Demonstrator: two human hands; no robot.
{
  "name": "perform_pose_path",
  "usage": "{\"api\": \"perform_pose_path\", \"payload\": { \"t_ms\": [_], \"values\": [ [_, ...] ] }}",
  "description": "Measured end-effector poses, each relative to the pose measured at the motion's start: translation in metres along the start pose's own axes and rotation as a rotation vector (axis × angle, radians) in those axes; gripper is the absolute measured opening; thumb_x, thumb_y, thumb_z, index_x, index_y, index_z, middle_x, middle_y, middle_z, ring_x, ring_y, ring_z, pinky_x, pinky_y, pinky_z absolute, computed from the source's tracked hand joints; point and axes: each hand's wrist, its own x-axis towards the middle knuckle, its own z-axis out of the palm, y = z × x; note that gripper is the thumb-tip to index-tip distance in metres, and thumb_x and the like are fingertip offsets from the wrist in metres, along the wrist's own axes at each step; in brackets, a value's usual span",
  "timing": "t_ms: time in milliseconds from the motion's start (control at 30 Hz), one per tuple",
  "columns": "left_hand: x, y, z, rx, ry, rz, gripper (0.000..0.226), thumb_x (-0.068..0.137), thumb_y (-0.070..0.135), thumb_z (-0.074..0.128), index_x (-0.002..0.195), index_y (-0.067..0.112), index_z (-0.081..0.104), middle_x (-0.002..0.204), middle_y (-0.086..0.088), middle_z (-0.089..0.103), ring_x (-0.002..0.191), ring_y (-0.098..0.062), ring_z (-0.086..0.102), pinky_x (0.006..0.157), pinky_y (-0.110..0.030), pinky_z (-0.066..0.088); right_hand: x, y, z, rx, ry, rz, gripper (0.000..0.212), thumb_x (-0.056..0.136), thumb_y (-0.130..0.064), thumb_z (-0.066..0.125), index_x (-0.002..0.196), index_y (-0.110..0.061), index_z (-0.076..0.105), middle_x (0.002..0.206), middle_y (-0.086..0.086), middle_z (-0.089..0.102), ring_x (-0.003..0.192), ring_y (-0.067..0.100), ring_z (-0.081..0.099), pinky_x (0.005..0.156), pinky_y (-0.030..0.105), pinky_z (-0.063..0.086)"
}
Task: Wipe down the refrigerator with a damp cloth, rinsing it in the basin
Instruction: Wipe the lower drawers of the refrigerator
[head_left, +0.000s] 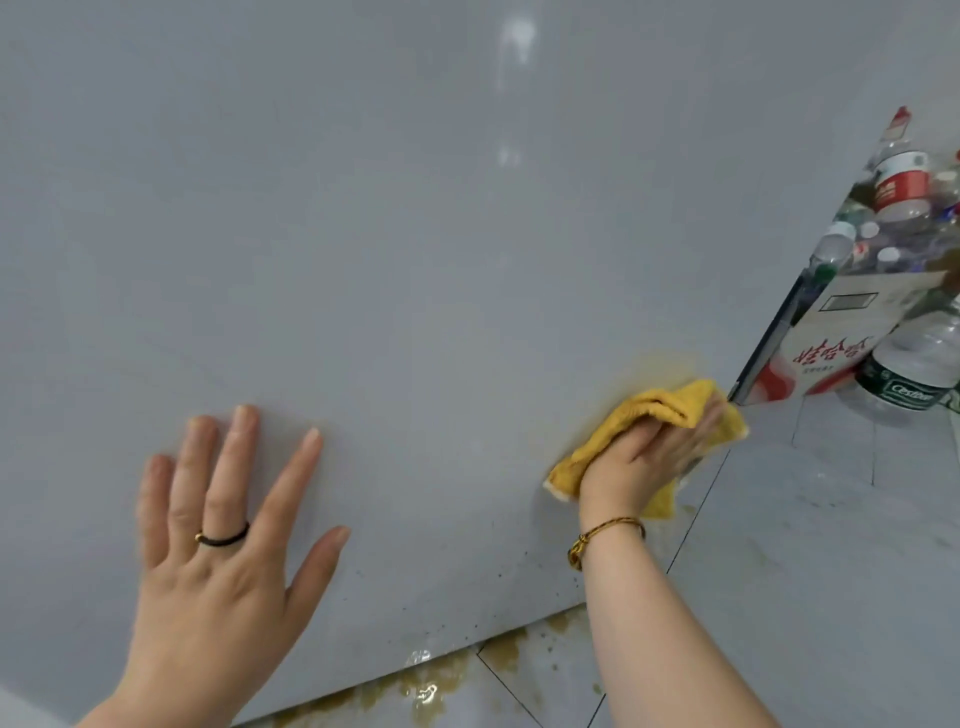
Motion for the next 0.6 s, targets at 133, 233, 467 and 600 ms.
{"api": "perform_pose_path", "payload": {
  "t_ms": [133, 233, 467, 600],
  "values": [
    [-0.013, -0.001, 0.012, 0.031, -0.019, -0.019, 0.059, 0.092, 0.051, 0.028, 0.145, 0.034, 0.007, 0.154, 0.011, -0.007, 0.142, -0.013, -0.006, 0.107, -0.055, 0.021, -0.019, 0.017, 0.000, 0.035, -0.006, 0.338, 0.074, 0.086, -0.048, 0.015, 0.144, -0.003, 0.013, 0.154, 0.013, 0.006, 0.143, 0.024, 0.004, 0.113, 0.029, -0.001],
    [-0.010, -0.003, 0.013, 0.018, -0.072, -0.023, 0.059, 0.093, 0.054, 0.026, 0.144, 0.035, 0.005, 0.153, 0.012, -0.010, 0.142, -0.013, -0.008, 0.091, -0.071, 0.032, -0.019, 0.004, 0.005, 0.035, 0.025, 0.160, 0.074, 0.089, -0.048, 0.014, 0.143, 0.002, 0.013, 0.153, 0.017, 0.007, 0.143, 0.027, 0.004, 0.113, 0.023, -0.005],
    [-0.018, 0.006, 0.018, -0.029, -0.101, -0.003, 0.056, 0.093, 0.046, 0.029, 0.144, 0.037, 0.007, 0.153, 0.012, -0.009, 0.142, -0.014, -0.003, 0.089, -0.070, 0.035, -0.027, 0.030, 0.007, -0.040, 0.005, -0.316, 0.060, 0.090, -0.028, 0.023, 0.135, 0.011, 0.022, 0.142, 0.033, 0.021, 0.134, 0.038, 0.013, 0.114, 0.025, 0.000],
    [-0.026, 0.002, 0.024, 0.002, -0.102, 0.027, 0.057, 0.094, 0.043, 0.031, 0.144, 0.035, 0.008, 0.154, 0.011, -0.008, 0.142, -0.013, -0.005, 0.087, -0.071, 0.036, -0.030, 0.068, 0.001, 0.030, 0.036, 0.078, 0.069, 0.089, -0.036, 0.017, 0.138, 0.011, 0.023, 0.147, 0.027, 0.020, 0.138, 0.037, 0.017, 0.113, 0.021, 0.004]
  ]
}}
